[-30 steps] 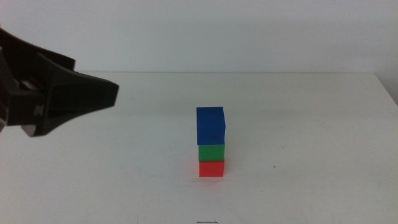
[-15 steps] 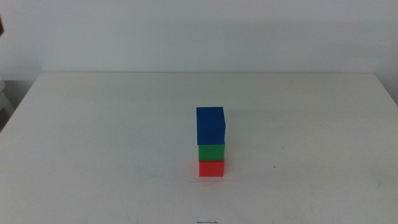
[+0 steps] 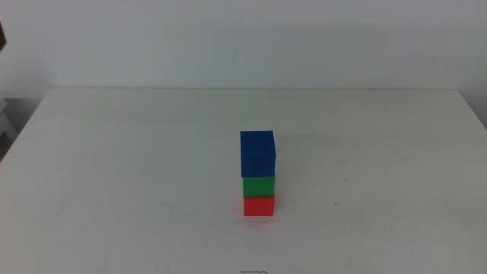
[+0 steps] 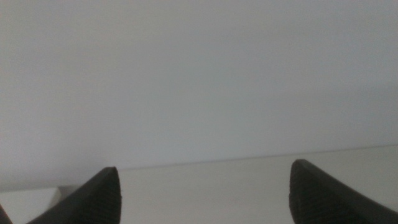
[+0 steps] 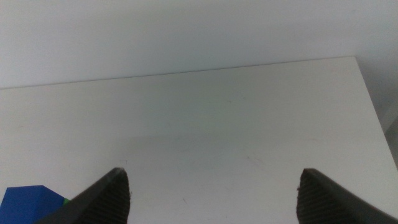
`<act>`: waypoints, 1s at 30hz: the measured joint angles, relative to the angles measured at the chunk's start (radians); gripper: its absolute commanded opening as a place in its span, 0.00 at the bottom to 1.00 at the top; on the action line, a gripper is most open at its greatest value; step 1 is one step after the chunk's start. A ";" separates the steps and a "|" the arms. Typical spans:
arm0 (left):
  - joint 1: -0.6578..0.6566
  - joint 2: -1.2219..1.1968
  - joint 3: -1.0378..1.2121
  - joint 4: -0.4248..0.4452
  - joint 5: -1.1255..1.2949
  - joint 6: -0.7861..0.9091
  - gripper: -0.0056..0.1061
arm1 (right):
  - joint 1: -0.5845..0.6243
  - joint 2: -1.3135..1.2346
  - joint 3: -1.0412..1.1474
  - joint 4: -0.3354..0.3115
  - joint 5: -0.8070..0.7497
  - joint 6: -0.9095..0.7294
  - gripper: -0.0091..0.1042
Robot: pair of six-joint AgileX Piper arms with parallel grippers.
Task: Stack red cubes first, then green, then blue cubes in a specific spot.
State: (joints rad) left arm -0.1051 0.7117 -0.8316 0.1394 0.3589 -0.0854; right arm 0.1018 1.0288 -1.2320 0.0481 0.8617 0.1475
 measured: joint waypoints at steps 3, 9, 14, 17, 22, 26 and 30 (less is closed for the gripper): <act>0.000 0.000 0.018 -0.025 -0.001 0.000 0.87 | 0.000 0.000 0.007 0.000 -0.001 0.000 0.74; 0.000 -0.034 0.108 -0.100 -0.041 0.000 0.87 | 0.000 -0.093 0.152 -0.002 -0.128 0.000 0.74; 0.000 -0.177 0.280 -0.145 -0.124 -0.001 0.87 | 0.000 -0.280 0.408 -0.003 -0.395 0.000 0.74; 0.000 -0.293 0.381 -0.150 -0.142 -0.002 0.87 | 0.000 -0.425 0.607 -0.003 -0.543 0.000 0.74; 0.000 -0.480 0.527 -0.152 -0.144 -0.002 0.87 | 0.000 -0.684 0.874 -0.022 -0.593 0.000 0.74; 0.000 -0.601 0.641 -0.152 -0.153 -0.002 0.87 | 0.000 -0.848 1.028 -0.095 -0.578 0.000 0.74; 0.000 -0.698 0.753 -0.152 -0.180 -0.002 0.87 | 0.000 -0.971 1.129 -0.171 -0.566 0.000 0.74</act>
State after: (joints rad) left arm -0.1051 0.0140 -0.0784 -0.0126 0.1784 -0.0873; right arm 0.1018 0.0575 -0.1034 -0.1226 0.2956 0.1475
